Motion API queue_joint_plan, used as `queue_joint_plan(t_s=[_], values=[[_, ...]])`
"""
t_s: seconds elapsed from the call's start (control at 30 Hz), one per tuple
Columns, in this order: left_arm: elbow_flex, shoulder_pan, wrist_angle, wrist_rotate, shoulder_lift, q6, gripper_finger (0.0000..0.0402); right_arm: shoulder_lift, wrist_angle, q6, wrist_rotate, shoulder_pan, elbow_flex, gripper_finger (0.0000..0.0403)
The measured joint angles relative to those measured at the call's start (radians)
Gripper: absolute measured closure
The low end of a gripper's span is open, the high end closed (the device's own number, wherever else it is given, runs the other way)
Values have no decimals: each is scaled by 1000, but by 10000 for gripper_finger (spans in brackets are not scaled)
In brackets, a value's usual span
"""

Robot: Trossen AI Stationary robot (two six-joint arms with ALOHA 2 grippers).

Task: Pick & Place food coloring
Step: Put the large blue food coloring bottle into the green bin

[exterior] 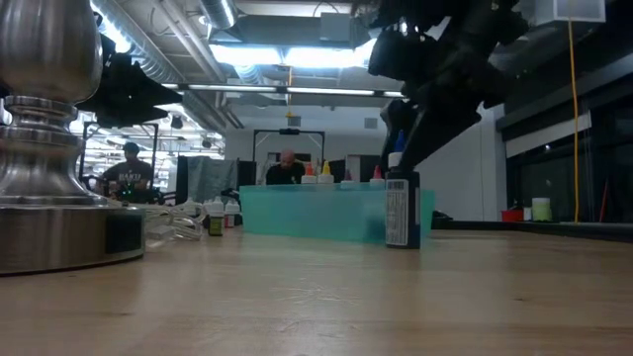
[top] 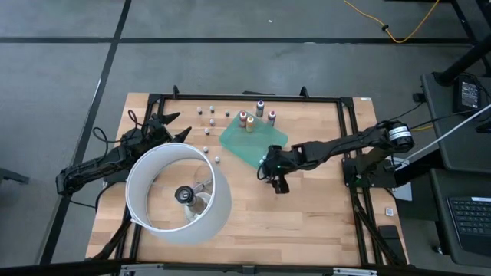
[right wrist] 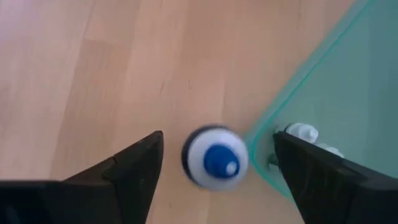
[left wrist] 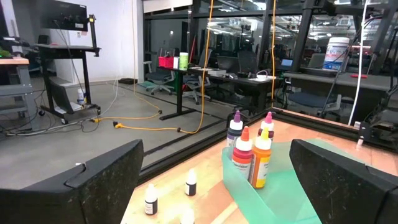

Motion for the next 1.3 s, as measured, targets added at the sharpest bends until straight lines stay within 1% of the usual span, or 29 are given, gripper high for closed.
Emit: queue_joint_plan(t_s=[0.17, 0.27, 0.37, 0.53, 0.73, 0.8, 0.9, 1.07, 1.17, 1.3], values=[[0, 0, 0, 0, 0, 0, 2, -1, -3, -1, -7, -2, 0, 136], [0, 0, 0, 0, 0, 0, 2, -1, -5, 0, -7, -3, 0, 167], [0, 0, 0, 0, 0, 0, 2, -1, -6, -1, -10, -3, 0, 205], [0, 0, 0, 0, 0, 0, 2, -9, -22, 4, -26, -3, 1, 279], [0, 0, 0, 0, 0, 0, 2, -46, -77, 16, -26, -3, 1, 282], [0, 0, 0, 0, 0, 0, 2, -62, -126, 32, -26, -3, 17, 282], [0, 0, 0, 0, 0, 0, 2, -86, -230, 35, -26, -3, 68, 282], [0, 0, 0, 0, 0, 0, 2, -95, -370, 35, -25, -31, 202, 282], [0, 0, 0, 0, 0, 0, 2, -96, -373, 38, -15, -71, 273, 282], [0, 0, 0, 0, 0, 0, 2, -88, -351, 55, 21, -147, 329, 282]])
